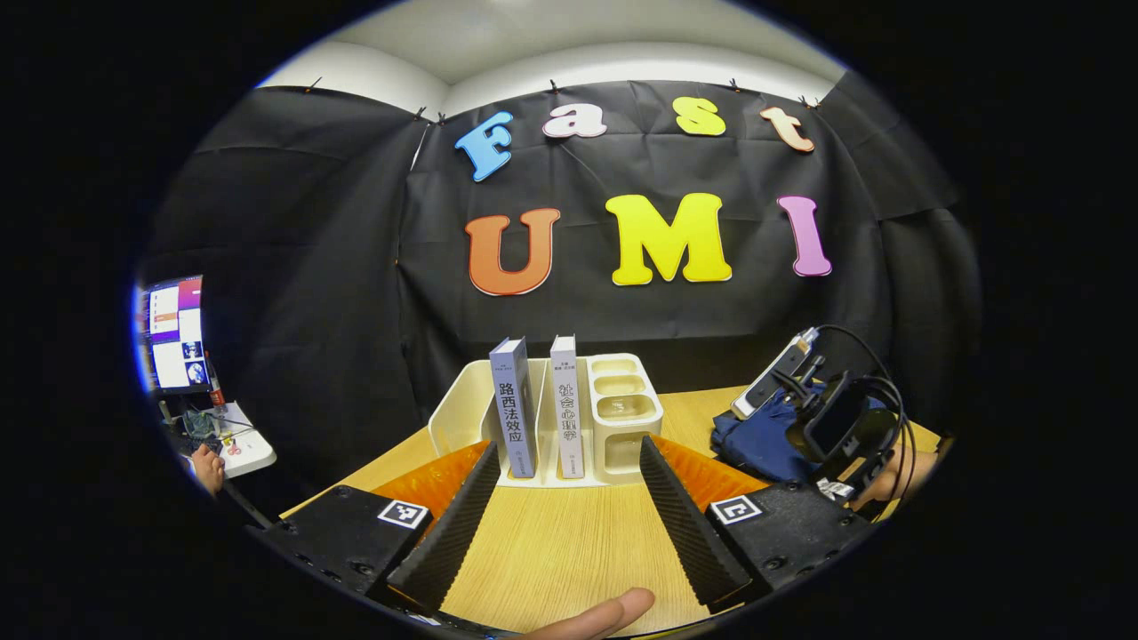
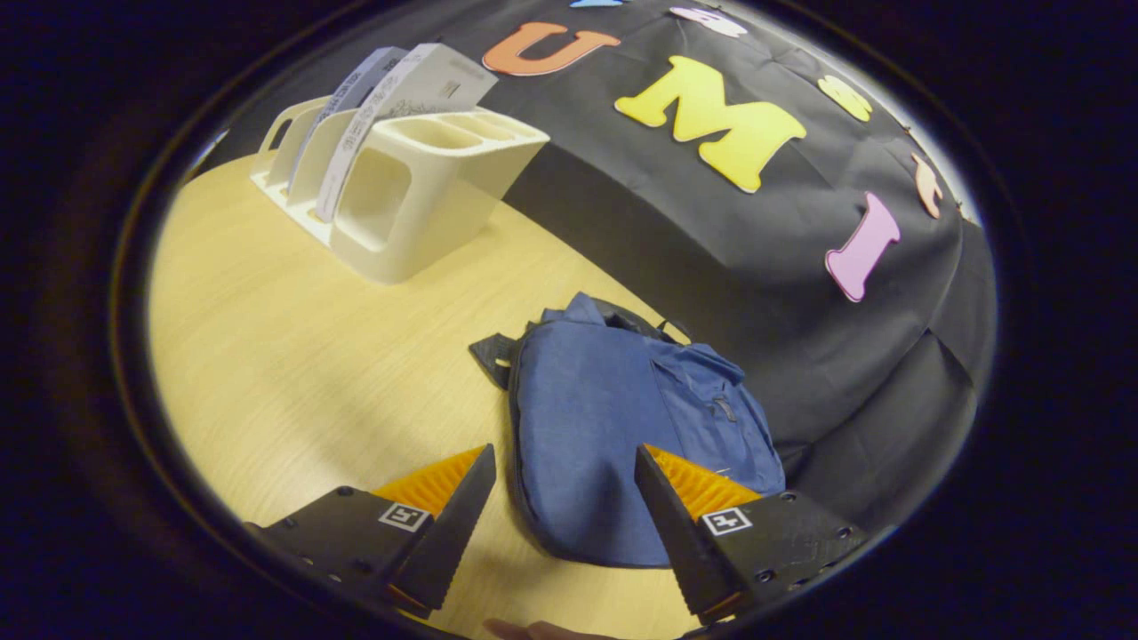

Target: Open the schoolbag, grab two books from the bookshelf and put them into the schoolbag.

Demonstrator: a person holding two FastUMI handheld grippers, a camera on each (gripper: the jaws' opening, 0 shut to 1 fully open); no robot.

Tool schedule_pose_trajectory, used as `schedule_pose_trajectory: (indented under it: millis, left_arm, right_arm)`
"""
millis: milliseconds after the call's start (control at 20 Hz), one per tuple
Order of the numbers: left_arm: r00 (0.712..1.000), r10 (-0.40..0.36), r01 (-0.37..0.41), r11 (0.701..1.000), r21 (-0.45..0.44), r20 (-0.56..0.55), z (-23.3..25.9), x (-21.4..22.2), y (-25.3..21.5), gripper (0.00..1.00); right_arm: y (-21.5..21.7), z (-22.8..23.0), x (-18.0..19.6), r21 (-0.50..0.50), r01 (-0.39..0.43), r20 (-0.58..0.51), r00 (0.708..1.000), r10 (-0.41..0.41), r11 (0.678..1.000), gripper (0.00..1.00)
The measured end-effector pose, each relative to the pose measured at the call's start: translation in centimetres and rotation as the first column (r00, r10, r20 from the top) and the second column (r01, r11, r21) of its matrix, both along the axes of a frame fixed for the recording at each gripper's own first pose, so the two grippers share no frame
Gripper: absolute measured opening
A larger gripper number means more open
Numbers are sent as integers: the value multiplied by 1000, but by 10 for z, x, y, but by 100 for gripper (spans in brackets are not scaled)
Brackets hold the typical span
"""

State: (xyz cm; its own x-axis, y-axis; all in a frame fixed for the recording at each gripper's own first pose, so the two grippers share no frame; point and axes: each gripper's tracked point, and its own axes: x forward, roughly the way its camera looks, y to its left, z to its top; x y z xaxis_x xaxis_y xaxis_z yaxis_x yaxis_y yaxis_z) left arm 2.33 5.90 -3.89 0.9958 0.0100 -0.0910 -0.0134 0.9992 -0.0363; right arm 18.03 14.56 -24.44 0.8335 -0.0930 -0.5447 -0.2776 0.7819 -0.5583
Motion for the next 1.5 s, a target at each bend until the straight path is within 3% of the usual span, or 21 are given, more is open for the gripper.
schedule_pose_trajectory:
  millis: [200, 250, 350, 400, 450, 500, 600, 650, 700, 750, 900, 950, 1000, 1050, 1150, 1250, 1300, 1500]
  left_arm:
    - [1000, 18, -18, 1000, -9, -5, -2, 2, 9, 99]
    - [1000, 20, -20, 1000, -14, -9, -3, 2, 9, 99]
    - [1000, 18, -18, 999, -26, -20, -6, 4, 8, 99]
    - [1000, 12, -13, 999, -30, -20, -7, 4, 7, 99]
    - [1000, 5, -6, 999, -32, -22, -8, 5, 5, 99]
    - [1000, 2, -3, 999, -36, -23, -8, 5, 4, 99]
    - [1000, -5, 4, 999, -41, -25, -8, 5, 2, 99]
    - [1000, -8, 7, 999, -39, -27, -9, 6, 0, 99]
    - [1000, -9, 8, 999, -37, -27, -9, 5, -1, 99]
    - [1000, -10, 9, 999, -36, -26, -9, 5, -2, 99]
    - [1000, -20, 19, 999, -35, -16, -4, 4, -5, 99]
    - [1000, -21, 20, 999, -35, -15, -5, 4, -6, 99]
    - [1000, -23, 23, 999, -36, -16, -6, 5, -6, 99]
    - [999, -29, 28, 999, -39, -18, -7, 5, -9, 99]
    - [999, -38, 37, 998, -44, -26, -8, 5, -14, 99]
    - [999, -46, 44, 998, -41, -25, -8, 5, -17, 99]
    - [998, -53, 52, 998, -41, -15, -5, 4, -19, 99]
    - [997, -82, 82, 996, -44, 3, -2, 5, -30, 99]
  right_arm:
    - [-3, 0, 15, -74, 34, 5, 999, -34, 997, 95]
    - [-3, 1, 17, -91, 40, 13, 999, -39, 995, 99]
    - [-7, 3, 22, -134, 48, 20, 999, -46, 990, 93]
    - [-7, 5, 22, -145, 53, 20, 999, -51, 988, 97]
    - [-7, 9, 24, -146, 52, 31, 998, -48, 988, 93]
    - [-7, 17, 25, -147, 53, 50, 998, -46, 988, 82]
    - [-9, 30, 27, -146, 58, 77, 996, -47, 988, 82]
    - [-9, 32, 29, -147, 62, 80, 995, -51, 987, 74]
    - [-11, 32, 32, -150, 69, 75, 995, -58, 986, 80]
    - [-12, 30, 37, -147, 82, 69, 995, -72, 986, 80]
    - [-21, 31, 52, -133, 132, 76, 990, -123, 982, 57]
    - [-24, 34, 55, -130, 138, 83, 988, -128, 982, 55]
    - [-28, 37, 60, -121, 141, 92, 987, -130, 983, 46]
    - [-31, 40, 63, -111, 144, 95, 987, -134, 983, 46]
    - [-38, 38, 66, -71, 151, 62, 987, -147, 986, 20]
    - [-51, 47, 71, -46, 180, 77, 981, -176, 983, 20]
    - [-52, 56, 71, -11, 175, 85, 981, -173, 985, 11]
    - [-75, 84, 76, 60, 197, 87, 975, -202, 978, 6]
